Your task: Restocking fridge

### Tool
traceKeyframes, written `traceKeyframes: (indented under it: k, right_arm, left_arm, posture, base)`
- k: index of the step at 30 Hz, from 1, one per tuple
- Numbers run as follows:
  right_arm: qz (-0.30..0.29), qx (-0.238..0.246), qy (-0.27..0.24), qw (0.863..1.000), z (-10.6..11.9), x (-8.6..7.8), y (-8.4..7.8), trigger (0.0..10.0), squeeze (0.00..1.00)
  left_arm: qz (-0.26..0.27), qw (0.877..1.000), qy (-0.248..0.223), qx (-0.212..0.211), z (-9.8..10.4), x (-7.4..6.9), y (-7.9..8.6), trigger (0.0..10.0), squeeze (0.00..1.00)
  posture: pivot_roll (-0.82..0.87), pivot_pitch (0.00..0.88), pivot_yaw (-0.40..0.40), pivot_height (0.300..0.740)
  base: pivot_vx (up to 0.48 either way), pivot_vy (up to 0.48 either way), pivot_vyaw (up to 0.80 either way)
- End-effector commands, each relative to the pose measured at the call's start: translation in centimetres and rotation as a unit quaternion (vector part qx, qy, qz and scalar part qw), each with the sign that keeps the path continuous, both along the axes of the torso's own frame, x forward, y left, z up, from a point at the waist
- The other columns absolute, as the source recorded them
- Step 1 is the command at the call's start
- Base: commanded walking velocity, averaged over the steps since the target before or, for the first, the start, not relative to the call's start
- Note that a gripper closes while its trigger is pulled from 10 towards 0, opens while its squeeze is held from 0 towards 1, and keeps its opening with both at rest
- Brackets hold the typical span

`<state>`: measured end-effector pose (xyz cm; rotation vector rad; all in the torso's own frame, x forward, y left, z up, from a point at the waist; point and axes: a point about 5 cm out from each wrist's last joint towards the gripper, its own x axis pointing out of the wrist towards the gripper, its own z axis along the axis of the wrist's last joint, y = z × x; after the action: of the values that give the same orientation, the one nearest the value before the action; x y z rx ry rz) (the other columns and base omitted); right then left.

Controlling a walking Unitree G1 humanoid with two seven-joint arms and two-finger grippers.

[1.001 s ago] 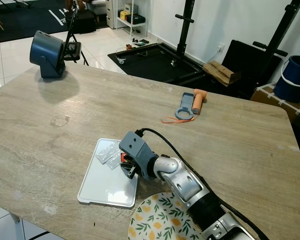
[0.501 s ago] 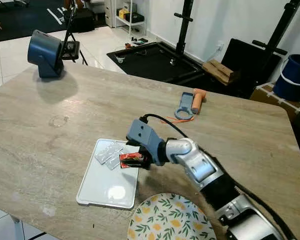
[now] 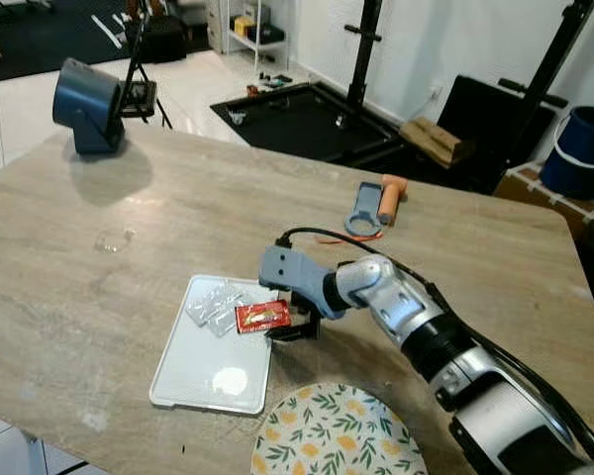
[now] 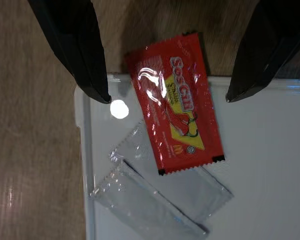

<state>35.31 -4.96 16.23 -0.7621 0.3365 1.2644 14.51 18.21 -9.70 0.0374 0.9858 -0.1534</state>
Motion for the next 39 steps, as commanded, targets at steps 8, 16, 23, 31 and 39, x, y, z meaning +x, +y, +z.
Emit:
traceKeyframes:
  k: [8,16,23,31,39]
  right_arm:
    - [0.064,-0.055,0.041,0.996,-1.1,-0.6,0.1,10.0,0.00]
    - [0.081,-0.099,0.062,0.990,-1.7,-0.6,-0.4,10.0,0.00]
    - [0.059,-0.082,0.076,0.992,-1.4,-0.3,-0.2,10.0,0.00]
    - [0.008,-0.043,0.111,0.993,-1.4,0.3,-0.3,10.0,0.00]
    - [-0.003,-0.035,0.130,0.991,-1.5,0.4,-0.3,10.0,0.00]
  left_arm:
    - [-0.001,0.998,0.054,-0.016,-1.1,-2.8,-1.0,10.0,0.00]
    - [0.000,0.998,0.054,-0.017,-1.1,-2.8,-1.1,10.0,0.00]
    - [0.000,0.998,0.054,-0.018,-1.2,-2.8,-1.1,10.0,0.00]
    - [0.000,0.998,0.055,-0.019,-1.2,-2.9,-1.2,10.0,0.00]
    - [0.000,0.998,0.055,-0.018,-1.2,-2.9,-1.2,10.0,0.00]
  posture:
    - [-0.03,0.103,-0.049,0.740]
    - [-0.03,0.105,-0.052,0.740]
    - [-0.03,0.106,-0.056,0.740]
    - [-0.03,0.108,-0.057,0.740]
    - [-0.03,0.106,-0.056,0.740]
  base:
    - [0.000,0.000,0.00]
    - [0.000,0.000,0.00]
    - [0.000,0.000,0.00]
    - [0.000,0.000,0.00]
    - [0.000,0.000,0.00]
